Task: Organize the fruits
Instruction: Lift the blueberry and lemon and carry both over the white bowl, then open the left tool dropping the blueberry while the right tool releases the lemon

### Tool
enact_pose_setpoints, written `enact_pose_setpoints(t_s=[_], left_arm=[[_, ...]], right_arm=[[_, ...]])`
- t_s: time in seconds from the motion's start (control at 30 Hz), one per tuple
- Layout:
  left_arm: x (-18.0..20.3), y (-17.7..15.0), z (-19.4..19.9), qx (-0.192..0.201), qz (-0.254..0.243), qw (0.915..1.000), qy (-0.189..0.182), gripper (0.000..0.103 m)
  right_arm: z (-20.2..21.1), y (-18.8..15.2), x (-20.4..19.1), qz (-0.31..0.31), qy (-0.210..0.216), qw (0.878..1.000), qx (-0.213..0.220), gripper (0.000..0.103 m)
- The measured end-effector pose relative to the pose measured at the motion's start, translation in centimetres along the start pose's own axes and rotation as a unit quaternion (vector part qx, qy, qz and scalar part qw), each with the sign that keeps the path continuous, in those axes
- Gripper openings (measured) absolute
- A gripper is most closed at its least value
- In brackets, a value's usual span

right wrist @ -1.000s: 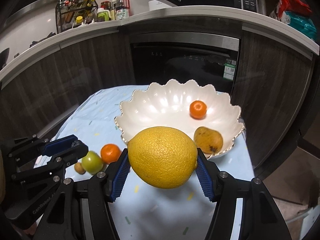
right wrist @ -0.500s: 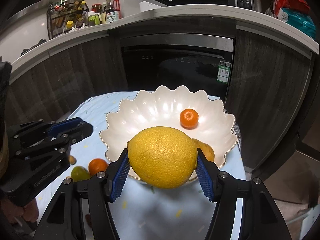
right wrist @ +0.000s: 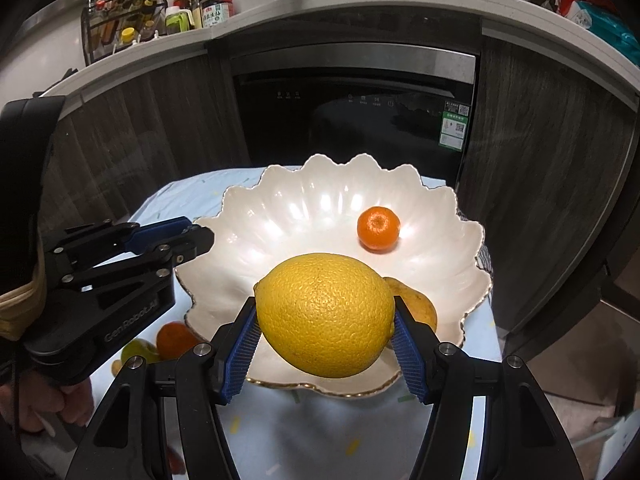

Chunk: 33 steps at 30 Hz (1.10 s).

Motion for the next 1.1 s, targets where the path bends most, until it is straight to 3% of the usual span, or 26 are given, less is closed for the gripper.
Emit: enact_pose_setpoints(t_s=[0.23,0.33,0.37,0.4,0.47,0.63,0.77,1.1], left_arm=[[0.1,-0.5,-1.2,-0.014,0.000,0.9999,-0.003,0.023],[-0.1,-0.7,-1.3,-0.015,-0.002,0.9999,0.005,0.049],[-0.2,-0.6,-1.2,-0.013,0.000,0.9999,0.007,0.054],[-0.3,-0.6,-1.1,-0.013,0.002,0.9999,0.009,0.056],[-0.5,-0.6,-1.0,-0.013,0.003,0.9998,0.017,0.058],[-1.6,-0.4,-0.4,-0.007,0.014,0.9993,0.034,0.073],[-2.1,-0.4,0.3,-0.004,0.016,0.9991,0.039,0.078],[-3.0,-0.7,2.4,0.002,0.023,0.9987,0.045,0.078]], right_arm=[[-1.0,-0.6,0.0,0.004,-0.003,1.000,-0.018,0.064],[-1.0,-0.6,0.1,0.004,-0.007,1.000,-0.015,0.066],[-0.8,-0.4,0.1,0.004,-0.008,1.000,-0.010,0.073],[-0.6,-0.1,0.2,0.003,-0.013,1.000,-0.004,0.081],[-0.2,0.3,0.4,0.004,-0.024,1.000,0.007,0.086],[0.2,0.5,0.5,0.004,-0.034,0.999,0.012,0.086],[0.7,0.5,0.3,0.004,-0.035,0.999,0.015,0.086],[2.0,0.7,-1.0,0.013,-0.032,0.999,0.025,0.086]])
Point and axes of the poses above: each gripper's, at about its wrist camera, not at the fingertips, and z roughly against the way its jaws point, x to its right, y to its top, the point moved 10 cm from there along -z, roughly the way its jaws point, and after that the axes turned 9 degrees about y, right-handed, at the moved point
